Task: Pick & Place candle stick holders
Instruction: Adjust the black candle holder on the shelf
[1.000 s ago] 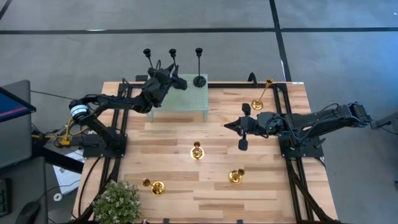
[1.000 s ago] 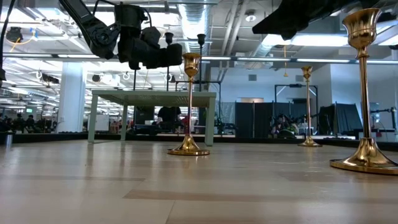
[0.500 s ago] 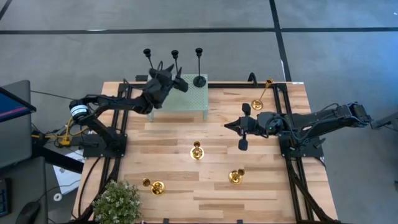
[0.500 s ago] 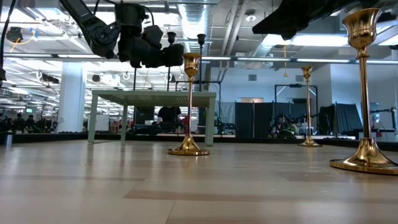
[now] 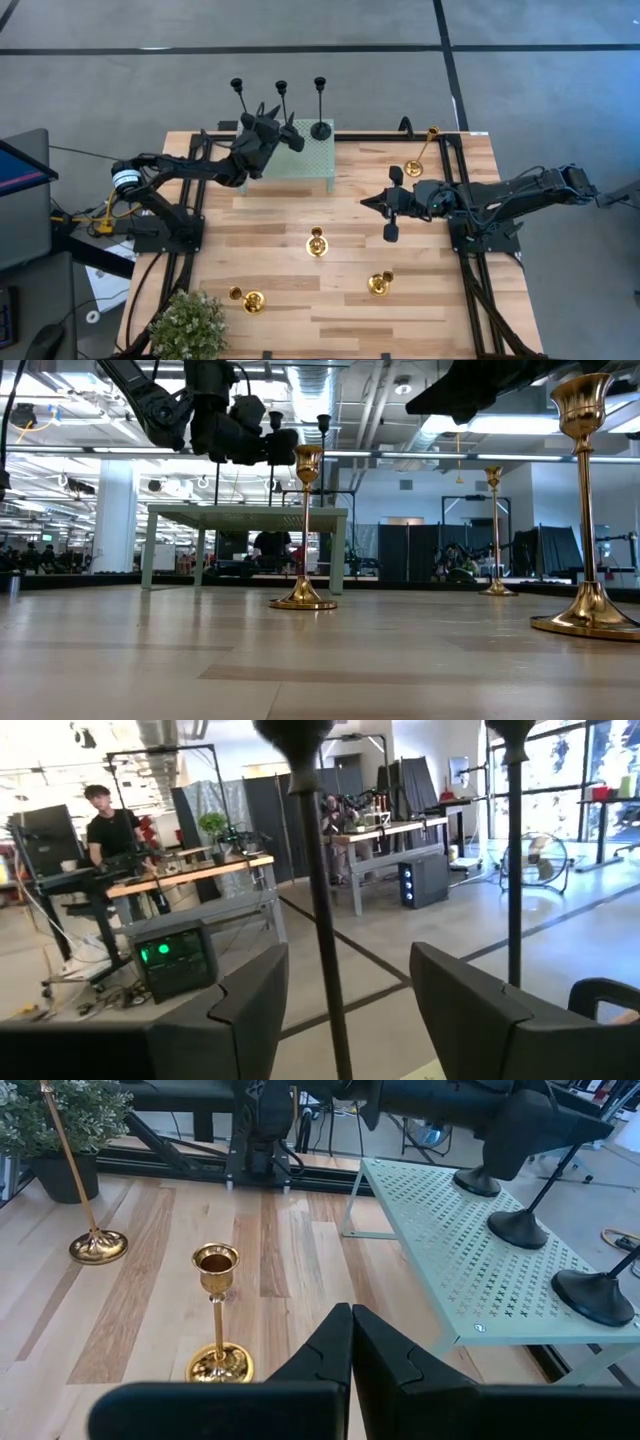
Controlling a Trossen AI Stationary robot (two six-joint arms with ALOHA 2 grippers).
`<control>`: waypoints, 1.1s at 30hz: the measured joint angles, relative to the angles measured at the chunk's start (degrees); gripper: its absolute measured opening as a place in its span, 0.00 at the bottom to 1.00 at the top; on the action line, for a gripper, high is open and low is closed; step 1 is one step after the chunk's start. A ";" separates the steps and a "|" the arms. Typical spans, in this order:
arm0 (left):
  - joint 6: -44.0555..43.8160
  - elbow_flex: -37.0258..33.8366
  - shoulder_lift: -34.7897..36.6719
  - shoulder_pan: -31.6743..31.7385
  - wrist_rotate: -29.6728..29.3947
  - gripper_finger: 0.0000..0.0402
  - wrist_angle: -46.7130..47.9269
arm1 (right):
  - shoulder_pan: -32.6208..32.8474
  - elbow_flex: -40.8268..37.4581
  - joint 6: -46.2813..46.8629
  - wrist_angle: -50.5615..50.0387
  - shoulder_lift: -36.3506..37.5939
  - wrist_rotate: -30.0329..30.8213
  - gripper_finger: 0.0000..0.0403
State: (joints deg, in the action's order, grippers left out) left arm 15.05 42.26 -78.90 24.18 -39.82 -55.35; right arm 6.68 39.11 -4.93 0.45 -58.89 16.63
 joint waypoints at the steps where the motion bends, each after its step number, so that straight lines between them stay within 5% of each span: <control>1: 0.68 0.00 0.27 -0.34 -0.78 0.53 0.18 | 0.00 0.00 0.00 0.00 0.00 -0.06 0.00; 8: 3.20 0.02 3.81 -3.28 -7.13 0.53 1.04 | 0.04 0.00 -0.02 0.00 0.00 -0.06 0.00; 22: 3.18 0.00 10.28 -13.70 -7.09 0.49 14.34 | 0.04 0.00 -0.01 0.00 0.00 -0.06 0.00; 33: -2.28 -0.02 9.45 -8.59 7.49 0.11 16.73 | 0.04 0.00 0.02 0.00 0.00 -0.06 0.00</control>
State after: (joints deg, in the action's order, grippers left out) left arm 12.77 42.24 -69.45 15.59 -32.33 -38.62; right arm 6.72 39.11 -4.91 0.45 -58.89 16.58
